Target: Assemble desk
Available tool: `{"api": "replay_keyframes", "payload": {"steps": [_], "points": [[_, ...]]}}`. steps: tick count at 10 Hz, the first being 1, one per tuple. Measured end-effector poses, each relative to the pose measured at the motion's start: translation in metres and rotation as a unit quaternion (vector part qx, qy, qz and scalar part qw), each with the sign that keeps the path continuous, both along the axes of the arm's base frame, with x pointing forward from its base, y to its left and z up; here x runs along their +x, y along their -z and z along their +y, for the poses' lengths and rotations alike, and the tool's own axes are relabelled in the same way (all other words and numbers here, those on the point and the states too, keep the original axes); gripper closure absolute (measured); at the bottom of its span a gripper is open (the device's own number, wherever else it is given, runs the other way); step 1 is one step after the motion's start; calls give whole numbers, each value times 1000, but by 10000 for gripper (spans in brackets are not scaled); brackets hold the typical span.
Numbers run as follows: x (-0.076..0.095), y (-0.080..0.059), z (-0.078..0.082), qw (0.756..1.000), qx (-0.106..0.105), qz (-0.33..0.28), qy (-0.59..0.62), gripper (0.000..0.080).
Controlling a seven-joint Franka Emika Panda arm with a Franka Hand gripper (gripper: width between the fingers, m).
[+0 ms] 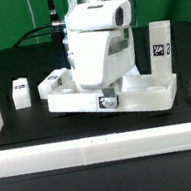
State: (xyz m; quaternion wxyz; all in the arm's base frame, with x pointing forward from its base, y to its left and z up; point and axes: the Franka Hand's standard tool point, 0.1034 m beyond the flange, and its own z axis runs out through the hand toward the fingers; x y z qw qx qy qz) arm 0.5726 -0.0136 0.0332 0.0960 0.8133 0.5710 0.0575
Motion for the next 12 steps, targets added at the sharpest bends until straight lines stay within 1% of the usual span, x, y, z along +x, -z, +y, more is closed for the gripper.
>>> {"api": "replay_keyframes", "payload": {"steps": [1, 4, 5, 6, 7, 9, 12], "points": [[0, 0, -1, 999, -9, 3, -33, 739], [0, 0, -2, 995, -27, 10, -100, 739], [4, 0, 5, 992, -33, 13, -121, 739], [14, -1, 15, 991, -33, 14, -128, 739], [23, 0, 22, 991, -33, 16, -132, 739], [40, 2, 29, 990, -34, 19, -135, 739], [54, 6, 36, 991, -34, 25, -130, 739]]}}
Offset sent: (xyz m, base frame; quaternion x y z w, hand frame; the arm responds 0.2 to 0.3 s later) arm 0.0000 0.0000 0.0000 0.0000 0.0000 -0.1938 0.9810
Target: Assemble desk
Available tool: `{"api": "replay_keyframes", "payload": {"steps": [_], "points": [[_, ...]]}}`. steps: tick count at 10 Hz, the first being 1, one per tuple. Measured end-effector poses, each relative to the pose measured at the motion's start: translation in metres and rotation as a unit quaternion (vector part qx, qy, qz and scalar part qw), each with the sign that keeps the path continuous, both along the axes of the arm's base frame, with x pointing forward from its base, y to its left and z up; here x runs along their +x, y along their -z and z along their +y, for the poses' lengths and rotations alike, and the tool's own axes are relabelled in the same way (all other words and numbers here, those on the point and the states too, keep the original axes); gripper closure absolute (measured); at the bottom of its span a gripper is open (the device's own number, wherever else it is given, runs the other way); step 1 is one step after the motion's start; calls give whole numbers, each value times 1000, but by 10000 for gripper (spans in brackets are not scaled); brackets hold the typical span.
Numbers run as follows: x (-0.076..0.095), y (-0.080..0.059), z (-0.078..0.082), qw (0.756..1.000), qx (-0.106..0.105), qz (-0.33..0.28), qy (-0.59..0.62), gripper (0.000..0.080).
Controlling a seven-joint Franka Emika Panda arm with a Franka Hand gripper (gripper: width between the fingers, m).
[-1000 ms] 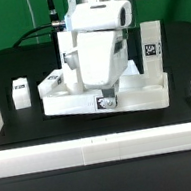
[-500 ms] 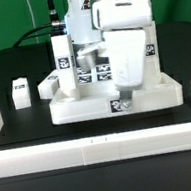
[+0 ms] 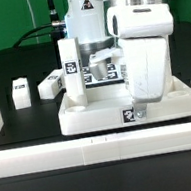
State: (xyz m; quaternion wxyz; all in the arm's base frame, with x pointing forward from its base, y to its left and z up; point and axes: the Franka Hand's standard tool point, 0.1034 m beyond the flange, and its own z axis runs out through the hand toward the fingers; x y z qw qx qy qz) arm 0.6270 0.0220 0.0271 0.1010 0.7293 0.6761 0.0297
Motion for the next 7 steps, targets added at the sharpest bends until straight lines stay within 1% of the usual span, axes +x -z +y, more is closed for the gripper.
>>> {"api": "replay_keyframes", "payload": {"steps": [1, 4, 5, 7], "points": [[3, -1, 2, 1000, 0, 4, 3, 739], [23, -4, 12, 1000, -1, 8, 8, 739], [27, -3, 13, 1000, -2, 11, 10, 739], [27, -3, 14, 1000, -2, 14, 17, 739]]}}
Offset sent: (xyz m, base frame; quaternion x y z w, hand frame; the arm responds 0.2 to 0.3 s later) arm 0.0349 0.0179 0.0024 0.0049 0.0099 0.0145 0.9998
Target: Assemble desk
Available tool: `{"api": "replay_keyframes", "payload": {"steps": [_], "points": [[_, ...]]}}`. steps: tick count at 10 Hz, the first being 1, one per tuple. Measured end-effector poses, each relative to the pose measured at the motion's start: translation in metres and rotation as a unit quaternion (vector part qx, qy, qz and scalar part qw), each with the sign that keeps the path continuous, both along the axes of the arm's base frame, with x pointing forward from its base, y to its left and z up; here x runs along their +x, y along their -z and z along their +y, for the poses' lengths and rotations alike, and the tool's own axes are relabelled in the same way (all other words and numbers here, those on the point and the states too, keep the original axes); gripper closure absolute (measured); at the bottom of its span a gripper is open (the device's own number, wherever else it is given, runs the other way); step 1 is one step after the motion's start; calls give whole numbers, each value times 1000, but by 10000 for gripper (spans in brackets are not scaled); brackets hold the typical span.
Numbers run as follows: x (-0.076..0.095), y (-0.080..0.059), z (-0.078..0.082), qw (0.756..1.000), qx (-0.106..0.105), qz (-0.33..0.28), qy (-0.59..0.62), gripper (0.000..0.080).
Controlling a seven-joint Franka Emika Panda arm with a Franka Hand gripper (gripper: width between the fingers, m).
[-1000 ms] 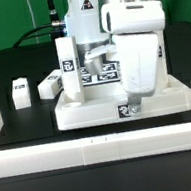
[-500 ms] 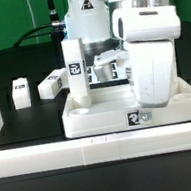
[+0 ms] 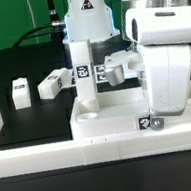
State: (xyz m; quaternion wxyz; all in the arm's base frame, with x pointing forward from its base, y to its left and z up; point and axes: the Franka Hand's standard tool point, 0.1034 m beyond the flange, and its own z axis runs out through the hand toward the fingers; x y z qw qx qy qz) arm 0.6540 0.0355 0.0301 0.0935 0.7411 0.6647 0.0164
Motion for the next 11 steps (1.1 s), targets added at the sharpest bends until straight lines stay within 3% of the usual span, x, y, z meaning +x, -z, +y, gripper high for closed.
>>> {"api": "replay_keyframes", "payload": {"steps": [2, 3, 4, 5, 6, 7, 11], "points": [[2, -6, -2, 1000, 0, -2, 1, 739], [3, -13, -4, 1000, -2, -2, 3, 482], [4, -21, -6, 1000, -3, 2, 6, 482], [5, -32, -10, 1000, -5, 3, 7, 275], [5, -43, -15, 1000, -6, 4, 10, 275], [4, -56, -19, 1000, -7, 2, 13, 173], [-24, -89, -36, 1000, -10, -6, 20, 151]]}}
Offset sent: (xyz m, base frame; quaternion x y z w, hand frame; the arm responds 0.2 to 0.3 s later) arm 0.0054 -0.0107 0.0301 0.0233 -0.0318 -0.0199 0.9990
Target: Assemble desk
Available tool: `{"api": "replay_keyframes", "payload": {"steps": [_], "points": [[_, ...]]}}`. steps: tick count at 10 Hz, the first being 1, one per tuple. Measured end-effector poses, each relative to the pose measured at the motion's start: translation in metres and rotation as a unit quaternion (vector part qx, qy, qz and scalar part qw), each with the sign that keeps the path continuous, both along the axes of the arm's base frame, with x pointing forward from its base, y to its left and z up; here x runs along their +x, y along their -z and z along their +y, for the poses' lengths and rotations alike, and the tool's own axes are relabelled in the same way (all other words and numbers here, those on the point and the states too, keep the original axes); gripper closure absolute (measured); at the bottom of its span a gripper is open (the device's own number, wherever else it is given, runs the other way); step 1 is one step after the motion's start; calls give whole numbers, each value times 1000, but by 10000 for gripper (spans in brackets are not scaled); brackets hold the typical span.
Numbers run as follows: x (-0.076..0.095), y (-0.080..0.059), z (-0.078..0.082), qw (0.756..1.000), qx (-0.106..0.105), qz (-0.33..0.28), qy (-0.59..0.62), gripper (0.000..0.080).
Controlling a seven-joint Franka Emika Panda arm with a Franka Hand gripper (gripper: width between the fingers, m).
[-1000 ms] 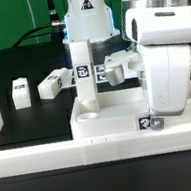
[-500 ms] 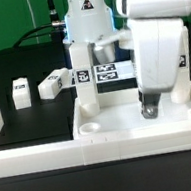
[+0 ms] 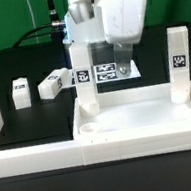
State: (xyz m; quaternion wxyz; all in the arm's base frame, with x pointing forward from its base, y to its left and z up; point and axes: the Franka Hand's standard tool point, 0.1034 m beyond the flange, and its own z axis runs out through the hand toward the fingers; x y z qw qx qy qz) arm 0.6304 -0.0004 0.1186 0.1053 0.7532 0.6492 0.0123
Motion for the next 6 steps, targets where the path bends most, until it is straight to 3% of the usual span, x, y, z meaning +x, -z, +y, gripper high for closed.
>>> {"api": "replay_keyframes", "payload": {"steps": [5, 6], "points": [[-7, 2, -2, 1000, 4, -8, 11, 151], [-10, 9, -9, 997, 17, -15, 76, 151]]}}
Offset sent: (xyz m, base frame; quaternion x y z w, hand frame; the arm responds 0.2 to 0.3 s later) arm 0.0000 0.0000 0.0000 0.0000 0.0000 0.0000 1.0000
